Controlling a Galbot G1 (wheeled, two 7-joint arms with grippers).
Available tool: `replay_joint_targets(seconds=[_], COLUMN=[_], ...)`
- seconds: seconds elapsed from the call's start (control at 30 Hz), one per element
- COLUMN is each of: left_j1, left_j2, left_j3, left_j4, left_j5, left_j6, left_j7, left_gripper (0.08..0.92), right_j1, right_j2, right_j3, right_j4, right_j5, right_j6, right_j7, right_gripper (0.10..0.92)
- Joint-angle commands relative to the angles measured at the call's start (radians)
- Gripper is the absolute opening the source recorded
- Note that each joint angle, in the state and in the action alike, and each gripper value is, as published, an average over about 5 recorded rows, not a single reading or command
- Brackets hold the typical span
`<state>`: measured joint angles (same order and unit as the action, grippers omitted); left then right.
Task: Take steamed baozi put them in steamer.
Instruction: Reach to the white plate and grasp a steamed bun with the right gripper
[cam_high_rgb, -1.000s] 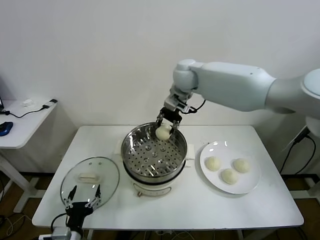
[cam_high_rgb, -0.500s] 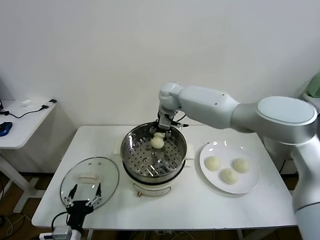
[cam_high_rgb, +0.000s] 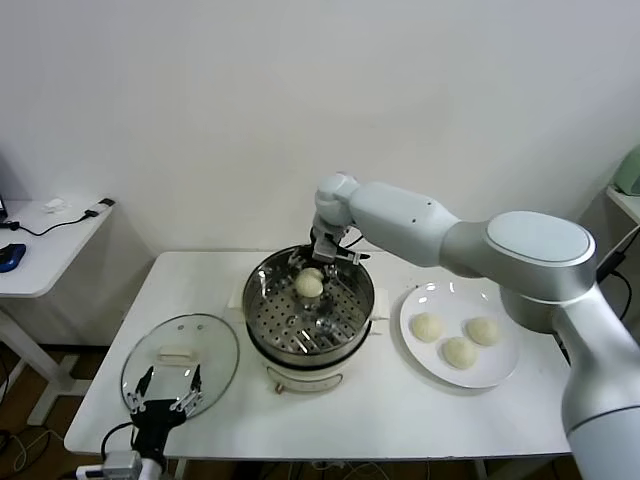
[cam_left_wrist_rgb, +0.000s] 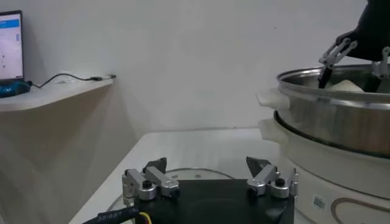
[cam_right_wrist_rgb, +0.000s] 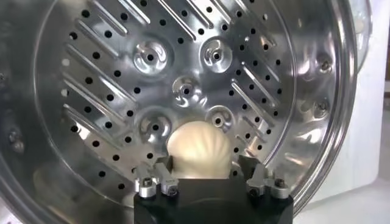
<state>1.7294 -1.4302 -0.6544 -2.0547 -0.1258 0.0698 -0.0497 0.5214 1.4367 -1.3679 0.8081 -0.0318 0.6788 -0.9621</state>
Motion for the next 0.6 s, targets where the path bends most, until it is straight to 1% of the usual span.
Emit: replay_joint_targets(seconds=[0.03, 0.13, 0.23, 0.33, 0.47, 0.6], left_j1=[0.003, 0.004, 0.004, 0.003, 0.0, -0.007], left_j2=[-0.002, -0.006, -0.006, -0.004, 0.002, 0.005], left_j3=[0.008, 0.017, 0.022, 0.022, 0.02, 0.018], left_j4=[-0.003, -0.004, -0.005, -0.006, -0.003, 0.0], left_j5=[0.008, 0.016, 0.019, 0.019, 0.018, 0.018], left_j6=[-0.002, -0.003, -0.002, -0.001, -0.001, 0.001], left_j7=[0.002, 0.003, 0.003, 0.002, 0.002, 0.002], left_gripper=[0.823, 0.823, 0.823, 0.823, 0.823, 0.823], right_j1=[0.254, 0.336, 0.402, 0.451, 0.446, 0.356], right_j2=[-0.086, -0.177, -0.325, -0.481, -0.647, -0.734], right_j3=[-0.144, -0.232, -0.332, -0.434, -0.529, -0.524], right_j4=[0.039, 0.072, 0.148, 0.274, 0.444, 0.556], right_j5=[0.435, 0.583, 0.661, 0.667, 0.653, 0.669], right_j6=[0.007, -0.069, -0.271, -0.489, -0.736, -0.899], right_j7=[-0.174, -0.202, -0.194, -0.16, -0.067, 0.001], right_gripper=[0.822, 0.823, 0.823, 0.823, 0.823, 0.823])
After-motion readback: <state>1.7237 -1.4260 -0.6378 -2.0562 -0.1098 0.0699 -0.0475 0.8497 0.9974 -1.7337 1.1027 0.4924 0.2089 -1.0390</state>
